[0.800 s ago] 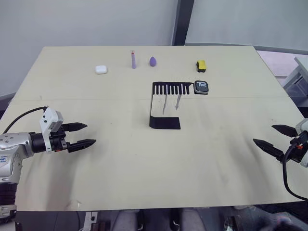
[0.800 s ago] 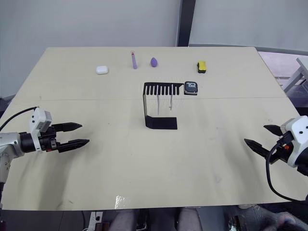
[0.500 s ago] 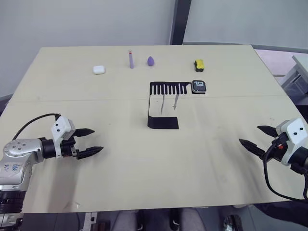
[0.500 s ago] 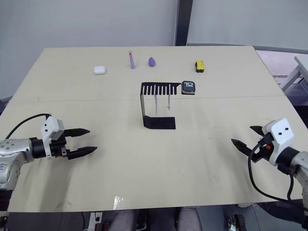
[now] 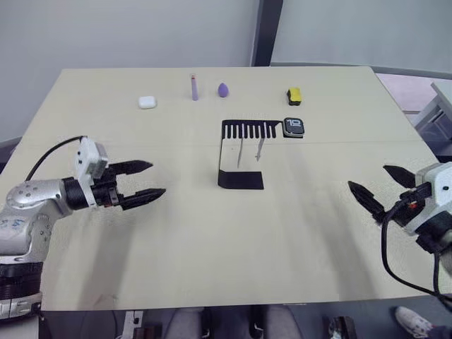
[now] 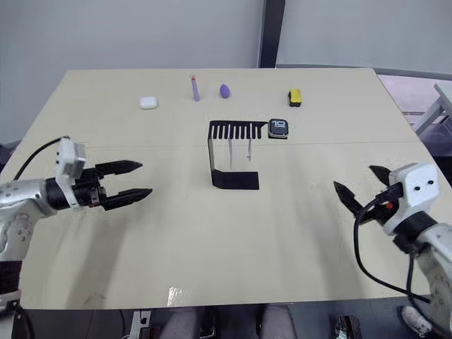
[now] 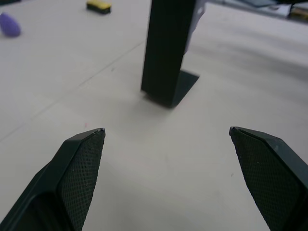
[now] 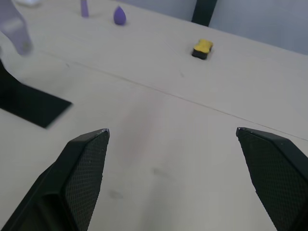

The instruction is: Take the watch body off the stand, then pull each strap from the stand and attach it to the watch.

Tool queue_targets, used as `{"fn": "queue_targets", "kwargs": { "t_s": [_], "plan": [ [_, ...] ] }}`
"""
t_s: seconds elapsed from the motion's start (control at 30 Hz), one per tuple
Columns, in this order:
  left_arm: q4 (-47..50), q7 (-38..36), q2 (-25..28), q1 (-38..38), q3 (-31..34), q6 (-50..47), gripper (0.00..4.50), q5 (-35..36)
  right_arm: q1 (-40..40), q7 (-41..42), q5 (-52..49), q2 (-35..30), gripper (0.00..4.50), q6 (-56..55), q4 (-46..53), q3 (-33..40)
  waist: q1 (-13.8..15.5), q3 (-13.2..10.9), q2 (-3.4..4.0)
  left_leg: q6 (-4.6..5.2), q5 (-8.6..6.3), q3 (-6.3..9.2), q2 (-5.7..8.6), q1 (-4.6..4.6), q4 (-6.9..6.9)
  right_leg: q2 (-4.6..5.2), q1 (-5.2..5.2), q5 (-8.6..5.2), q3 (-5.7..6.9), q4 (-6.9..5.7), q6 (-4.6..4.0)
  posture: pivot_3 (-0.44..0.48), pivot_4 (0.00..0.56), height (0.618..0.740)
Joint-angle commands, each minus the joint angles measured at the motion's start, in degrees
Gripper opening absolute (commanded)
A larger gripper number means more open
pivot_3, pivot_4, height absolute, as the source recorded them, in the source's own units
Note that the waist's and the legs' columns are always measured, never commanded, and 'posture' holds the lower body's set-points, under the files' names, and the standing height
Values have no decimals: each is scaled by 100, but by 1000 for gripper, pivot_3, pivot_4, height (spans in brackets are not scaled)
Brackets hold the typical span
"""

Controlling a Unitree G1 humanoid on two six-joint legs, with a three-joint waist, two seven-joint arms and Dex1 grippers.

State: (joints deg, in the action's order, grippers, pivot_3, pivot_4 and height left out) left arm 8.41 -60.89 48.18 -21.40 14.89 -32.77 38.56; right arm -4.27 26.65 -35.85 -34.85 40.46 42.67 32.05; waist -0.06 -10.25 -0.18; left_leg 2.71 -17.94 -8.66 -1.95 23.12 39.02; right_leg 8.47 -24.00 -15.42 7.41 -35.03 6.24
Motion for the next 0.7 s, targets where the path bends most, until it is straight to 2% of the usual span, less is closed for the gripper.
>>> {"fn": "queue_targets", "kwargs": {
  "t_s": [0.03, 0.1, 0.2, 0.27, 0.37, 0.47, 0.57, 0.7],
  "plan": [
    [383, -10, 27, -333, -46, -147, 4460, 249, 254, -926, -400, 154, 4500, 463, 1171, -316, -1, 0, 0, 0, 0, 0, 2, 0, 0, -2, 0, 0, 1, 2, 0, 0, 150, 740],
    [393, 15, -15, -558, -353, 158, 4460, -125, 666, -1535, -589, 379, 4500, 720, 1469, -624, -8, 1, -2, -2, 1, -1, 4, -2, 0, -5, 1, 0, 7, 4, 0, 0, 150, 740],
    [344, 62, -121, -786, -623, 451, 4460, -417, 998, -2142, -809, 582, 4500, 965, 1599, -702, -7, 1, -1, -3, 1, -4, 9, -2, -4, -10, -1, -1, 12, 5, -1, 0, 150, 740],
    [395, 74, -263, -959, -673, 401, 4460, -283, 1169, -2396, -881, 583, 4500, 1082, 1654, -795, 9, 0, -2, -2, 2, -4, 9, 5, -7, -15, -3, -1, 16, 7, -3, 0, 150, 740],
    [448, 84, -522, -1320, -813, 331, 4460, -158, 1827, -2880, -1271, 651, 4500, 1417, 1513, -1088, -3, -1, -5, 10, 9, -6, 12, 14, 4, -15, -4, 0, 13, 8, 0, 0, 150, 740],
    [296, 61, -707, -1561, -931, 337, 4460, -191, 2328, -2935, -1240, 510, 4500, 1588, 1419, -1614, -15, -1, -4, 15, 15, -8, 16, 10, 5, -13, -2, 2, 6, 8, 4, 0, 150, 740],
    [168, 158, -932, -1728, -1074, 412, 4460, -333, 2809, -3190, -1232, 647, 4500, 1737, 1227, -1965, -21, -1, -5, 11, 17, -8, 12, 9, 1, -17, -3, 2, 10, 6, 4, 0, 150, 740],
    [218, 315, -1186, -1950, -1075, 342, 4460, -252, 3459, -3901, -1279, 1016, 4500, 2201, 950, -2032, -18, -1, -5, 12, 19, -9, 12, 10, 3, -18, -4, 2, 8, 5, 4, 0, 150, 740]
  ]
}}
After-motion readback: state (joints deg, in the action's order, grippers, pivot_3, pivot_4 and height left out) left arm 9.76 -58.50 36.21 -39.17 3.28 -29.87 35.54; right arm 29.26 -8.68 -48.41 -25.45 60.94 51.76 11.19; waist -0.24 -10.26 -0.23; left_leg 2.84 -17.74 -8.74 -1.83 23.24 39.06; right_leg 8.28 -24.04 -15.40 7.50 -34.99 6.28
